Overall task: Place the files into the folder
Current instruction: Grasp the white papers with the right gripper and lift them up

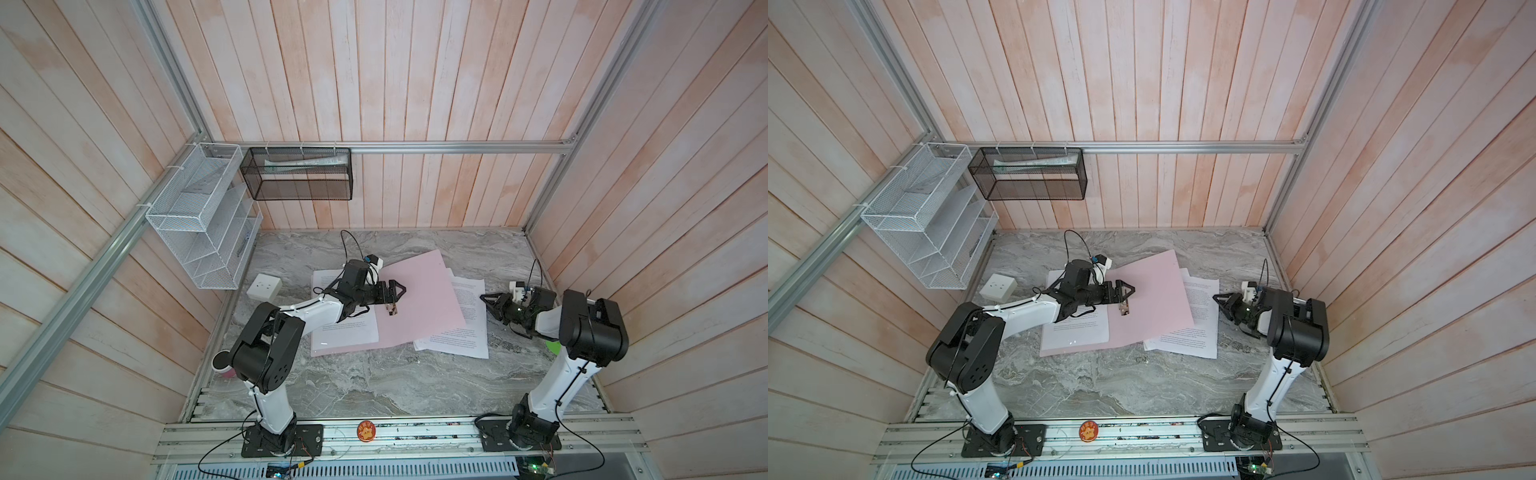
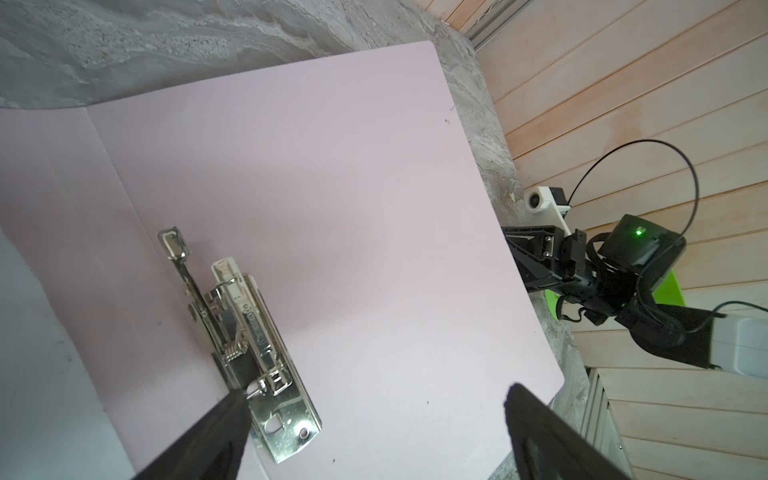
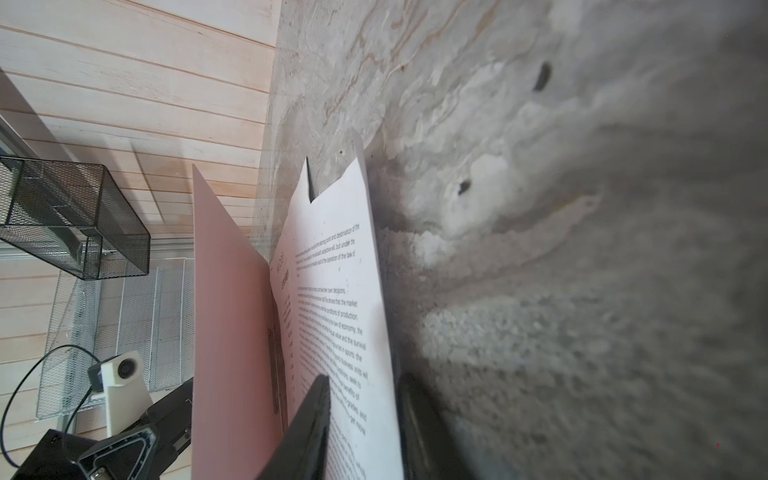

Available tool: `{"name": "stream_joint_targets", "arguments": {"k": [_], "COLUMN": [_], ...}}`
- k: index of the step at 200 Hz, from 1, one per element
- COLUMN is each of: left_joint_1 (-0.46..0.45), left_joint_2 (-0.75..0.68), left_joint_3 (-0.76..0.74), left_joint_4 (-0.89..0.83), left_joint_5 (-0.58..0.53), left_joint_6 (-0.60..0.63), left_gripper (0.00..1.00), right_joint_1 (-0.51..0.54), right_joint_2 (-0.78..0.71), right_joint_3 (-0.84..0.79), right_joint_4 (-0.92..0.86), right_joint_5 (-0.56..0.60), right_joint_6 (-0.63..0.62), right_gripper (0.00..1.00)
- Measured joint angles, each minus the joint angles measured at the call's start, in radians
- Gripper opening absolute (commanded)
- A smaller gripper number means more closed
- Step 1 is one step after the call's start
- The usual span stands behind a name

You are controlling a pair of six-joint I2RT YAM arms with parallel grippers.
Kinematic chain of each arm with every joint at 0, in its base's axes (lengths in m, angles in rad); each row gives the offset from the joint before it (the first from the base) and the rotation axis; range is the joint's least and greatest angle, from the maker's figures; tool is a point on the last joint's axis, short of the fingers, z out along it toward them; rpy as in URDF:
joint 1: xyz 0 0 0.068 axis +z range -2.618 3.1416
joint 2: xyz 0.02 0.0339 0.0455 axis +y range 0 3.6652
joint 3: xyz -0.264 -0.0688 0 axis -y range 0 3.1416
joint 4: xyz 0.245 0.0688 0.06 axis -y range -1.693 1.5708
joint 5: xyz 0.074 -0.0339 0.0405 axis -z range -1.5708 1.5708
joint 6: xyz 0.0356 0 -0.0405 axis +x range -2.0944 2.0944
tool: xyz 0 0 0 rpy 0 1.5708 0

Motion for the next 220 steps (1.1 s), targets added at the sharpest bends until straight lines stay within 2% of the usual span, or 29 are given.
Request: {"name": "stream_joint_targets", "arguments": {"k": [20, 61, 108, 220], "left_joint_1": [0.000, 0.000, 0.000, 0.005], "left_joint_2": [0.010, 0.013, 0.013, 0.013], "left_joint_3": [0.000, 0.000, 0.000, -0.005], "left_joint_4": [0.000, 0.000, -0.001, -0.002], "left_joint_5": [0.008, 0.014, 0.014, 0.014], "left_joint_6": [0.000, 0.000, 0.002, 0.005], "left_gripper": [0.96, 0.95, 0.95, 0.94], "right_joint_1": [0.000, 0.000, 0.001, 0.000], "right_joint_2": [0.002, 0.011, -0.010, -0.304], "right_joint_3": [0.001, -0.018, -0.135, -0.148], "right_joint_4": [-0.006, 0.069, 0.310, 0.549], "right_joint_5": [-0.003, -0.022, -0.056, -0.057], "right_joint_6": [0.014, 0.093, 0.349, 0.711], "right_gripper": [0.00, 0.00, 0.00, 0.00]}}
